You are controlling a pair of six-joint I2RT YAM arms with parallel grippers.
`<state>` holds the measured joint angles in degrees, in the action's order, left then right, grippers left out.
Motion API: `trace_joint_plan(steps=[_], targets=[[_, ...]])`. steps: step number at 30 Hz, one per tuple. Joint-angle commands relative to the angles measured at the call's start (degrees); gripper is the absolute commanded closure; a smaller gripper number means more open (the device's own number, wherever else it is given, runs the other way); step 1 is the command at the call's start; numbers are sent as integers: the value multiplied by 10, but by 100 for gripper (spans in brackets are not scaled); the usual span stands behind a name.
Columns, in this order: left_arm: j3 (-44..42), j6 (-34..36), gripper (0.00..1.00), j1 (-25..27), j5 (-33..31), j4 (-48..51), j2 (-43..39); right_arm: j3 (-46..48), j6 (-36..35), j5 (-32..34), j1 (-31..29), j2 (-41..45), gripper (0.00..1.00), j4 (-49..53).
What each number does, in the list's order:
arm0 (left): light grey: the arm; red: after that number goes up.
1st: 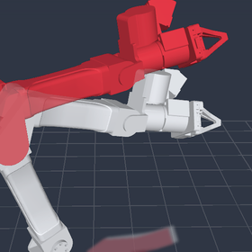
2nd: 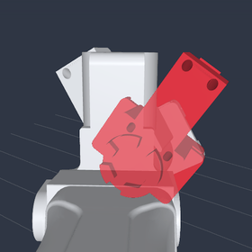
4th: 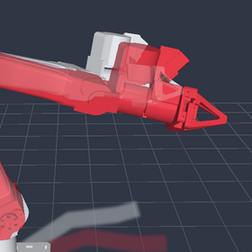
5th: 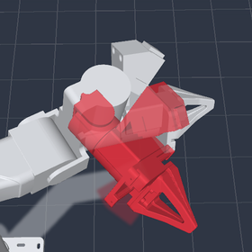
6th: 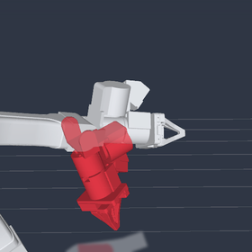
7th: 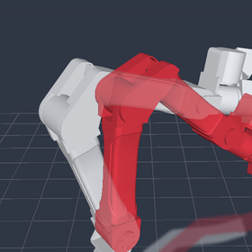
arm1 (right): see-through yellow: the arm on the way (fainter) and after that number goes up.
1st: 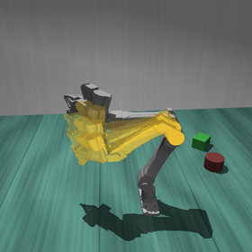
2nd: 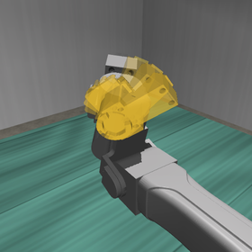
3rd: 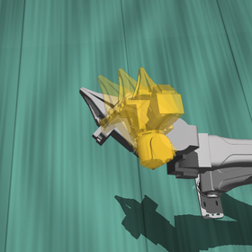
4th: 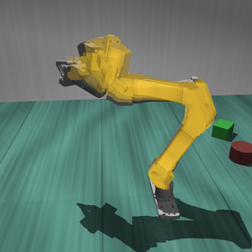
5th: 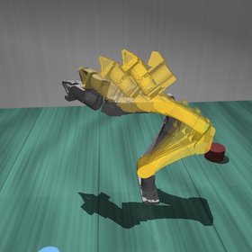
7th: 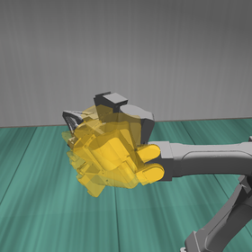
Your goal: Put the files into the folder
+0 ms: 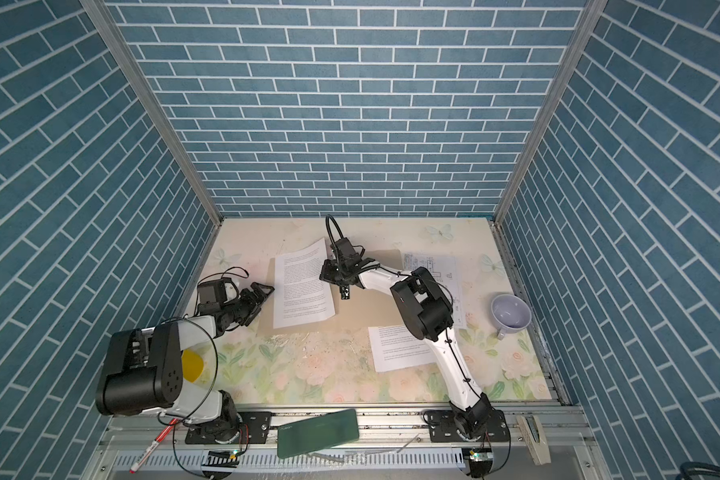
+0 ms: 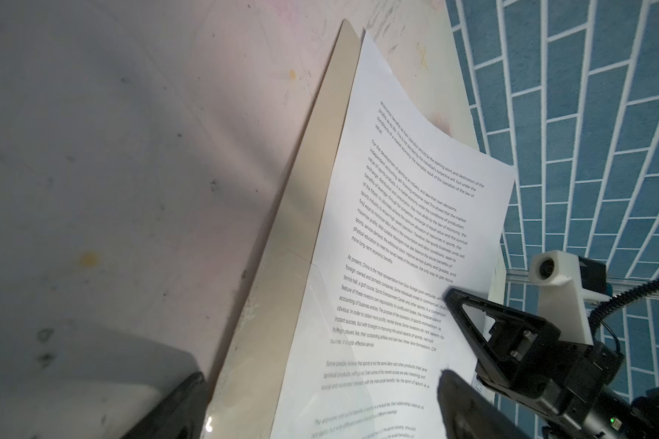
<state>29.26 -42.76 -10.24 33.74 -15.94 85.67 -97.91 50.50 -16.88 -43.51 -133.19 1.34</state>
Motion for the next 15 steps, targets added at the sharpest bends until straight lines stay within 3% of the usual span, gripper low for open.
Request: trace_joint_plan(steps=[1,15], targets=[[-29,-8,4,2,-12,75,15,16,28,-6,-5,28,100,6],[-36,-11,4,2,-8,64,18,58,28,21,-11,48,100,-5]])
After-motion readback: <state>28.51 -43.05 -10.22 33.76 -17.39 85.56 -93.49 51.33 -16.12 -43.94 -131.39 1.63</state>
